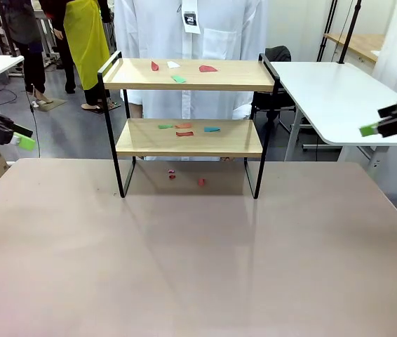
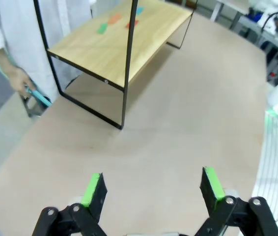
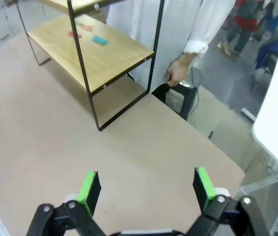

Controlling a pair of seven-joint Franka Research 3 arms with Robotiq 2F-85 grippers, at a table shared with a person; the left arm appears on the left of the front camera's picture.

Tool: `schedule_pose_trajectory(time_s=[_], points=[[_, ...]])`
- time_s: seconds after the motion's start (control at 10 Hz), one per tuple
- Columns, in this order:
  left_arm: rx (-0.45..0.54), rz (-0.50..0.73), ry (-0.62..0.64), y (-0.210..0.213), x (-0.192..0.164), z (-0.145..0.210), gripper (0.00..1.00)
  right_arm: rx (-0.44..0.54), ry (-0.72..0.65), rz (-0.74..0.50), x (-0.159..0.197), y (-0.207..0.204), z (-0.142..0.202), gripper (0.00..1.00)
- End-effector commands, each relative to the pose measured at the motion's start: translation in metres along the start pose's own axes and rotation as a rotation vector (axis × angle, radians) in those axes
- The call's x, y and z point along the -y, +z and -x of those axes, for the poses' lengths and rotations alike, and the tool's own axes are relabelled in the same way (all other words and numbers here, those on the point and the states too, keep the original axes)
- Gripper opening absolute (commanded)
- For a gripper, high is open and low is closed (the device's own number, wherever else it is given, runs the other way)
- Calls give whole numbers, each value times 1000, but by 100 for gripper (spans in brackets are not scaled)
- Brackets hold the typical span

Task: Clean the shelf.
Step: Pick up the Duster handed by the human.

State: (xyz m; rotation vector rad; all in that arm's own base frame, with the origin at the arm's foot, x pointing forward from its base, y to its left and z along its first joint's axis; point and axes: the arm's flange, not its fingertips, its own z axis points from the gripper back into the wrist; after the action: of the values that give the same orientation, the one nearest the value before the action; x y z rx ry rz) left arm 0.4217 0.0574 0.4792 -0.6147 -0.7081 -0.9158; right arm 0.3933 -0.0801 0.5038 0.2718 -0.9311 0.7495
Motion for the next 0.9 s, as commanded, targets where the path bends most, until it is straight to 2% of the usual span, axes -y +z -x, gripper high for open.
schedule_pose_trajectory(time_s=[0.0, 0.4, 0.5, 0.6, 0.8], points=[[-6, -21, 5, -1, 13, -10, 100, -39, -10, 18, -17, -6, -21, 100], [-6, -21, 5, -1, 13, -10, 100, -39, -10, 18, -17, -6, -21, 100], [-31, -25, 14, -4, 10, -12, 100, -31, 22, 4, -17, -9, -18, 100], [17, 1, -8, 1, -14, -4, 100, 12, -7, -11, 22, -7, -10, 100], [58, 117, -84, 8, -48, 11, 100, 64, 2, -110, 68, -10, 12, 100]])
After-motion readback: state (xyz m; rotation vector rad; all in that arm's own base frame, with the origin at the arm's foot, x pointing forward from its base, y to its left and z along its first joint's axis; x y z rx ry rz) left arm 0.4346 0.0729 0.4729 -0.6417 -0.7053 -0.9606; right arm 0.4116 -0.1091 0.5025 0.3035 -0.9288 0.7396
